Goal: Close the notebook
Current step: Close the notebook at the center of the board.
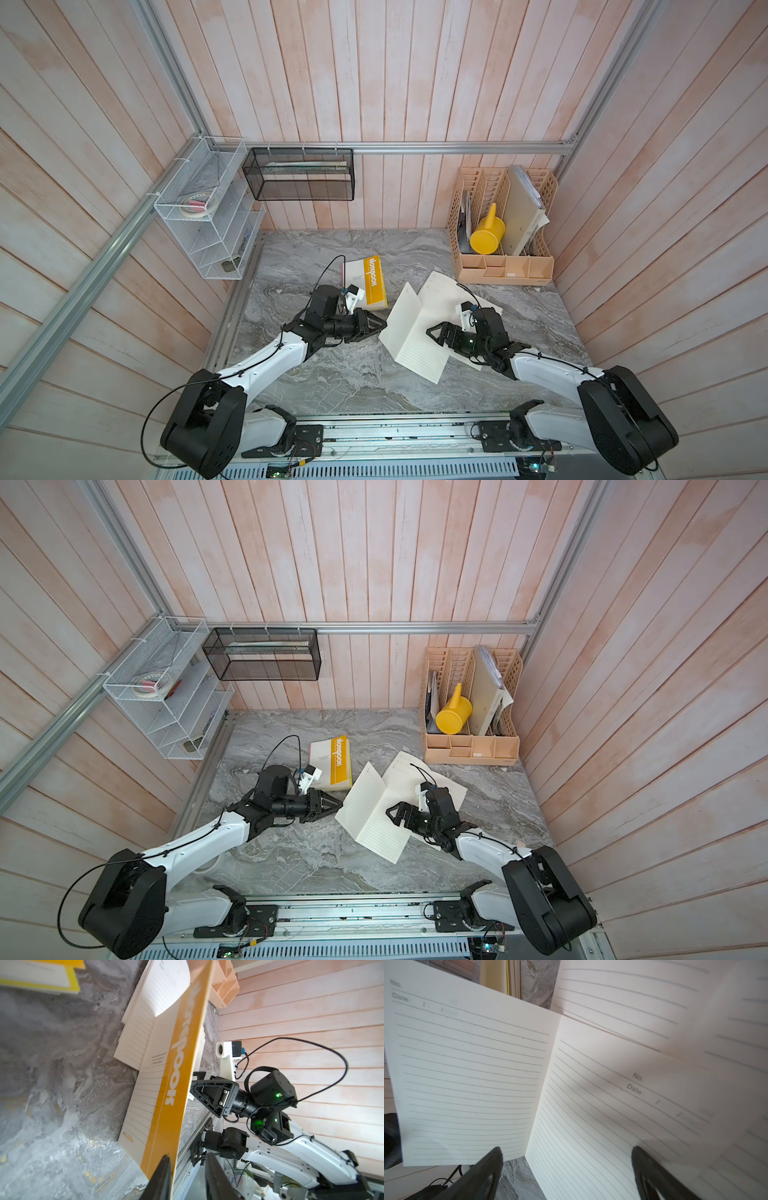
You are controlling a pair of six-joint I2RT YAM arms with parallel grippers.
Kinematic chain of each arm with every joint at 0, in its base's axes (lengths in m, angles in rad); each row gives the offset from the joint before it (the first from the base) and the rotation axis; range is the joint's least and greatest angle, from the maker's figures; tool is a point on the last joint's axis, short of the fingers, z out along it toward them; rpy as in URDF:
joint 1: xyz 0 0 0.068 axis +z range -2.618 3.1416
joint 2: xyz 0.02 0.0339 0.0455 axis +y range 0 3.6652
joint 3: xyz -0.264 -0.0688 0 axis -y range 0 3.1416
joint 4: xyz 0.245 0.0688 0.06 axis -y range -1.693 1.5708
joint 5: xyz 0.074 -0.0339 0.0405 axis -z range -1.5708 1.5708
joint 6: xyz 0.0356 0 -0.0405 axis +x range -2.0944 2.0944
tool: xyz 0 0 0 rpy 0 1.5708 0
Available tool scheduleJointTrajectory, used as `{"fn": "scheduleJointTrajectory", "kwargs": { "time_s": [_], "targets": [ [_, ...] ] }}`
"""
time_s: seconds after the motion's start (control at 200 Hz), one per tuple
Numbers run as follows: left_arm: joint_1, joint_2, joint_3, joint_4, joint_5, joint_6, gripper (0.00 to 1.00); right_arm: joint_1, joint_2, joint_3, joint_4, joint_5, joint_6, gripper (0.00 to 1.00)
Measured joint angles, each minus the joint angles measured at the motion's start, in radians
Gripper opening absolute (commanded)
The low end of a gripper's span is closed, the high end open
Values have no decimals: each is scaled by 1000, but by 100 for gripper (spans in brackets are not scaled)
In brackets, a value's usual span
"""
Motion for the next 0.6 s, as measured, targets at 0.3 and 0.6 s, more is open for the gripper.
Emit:
{"fn": "scheduleJointTrajectory", "kwargs": {
  "time_s": [0.3, 0.6],
  "targets": [
    [-84, 153, 2, 164, 57, -33, 46, 0, -2, -1, 13, -3, 0, 98],
    [-122, 216, 61, 270, 80, -72, 49, 0, -33, -14, 11, -3, 0, 98]
  ]
}}
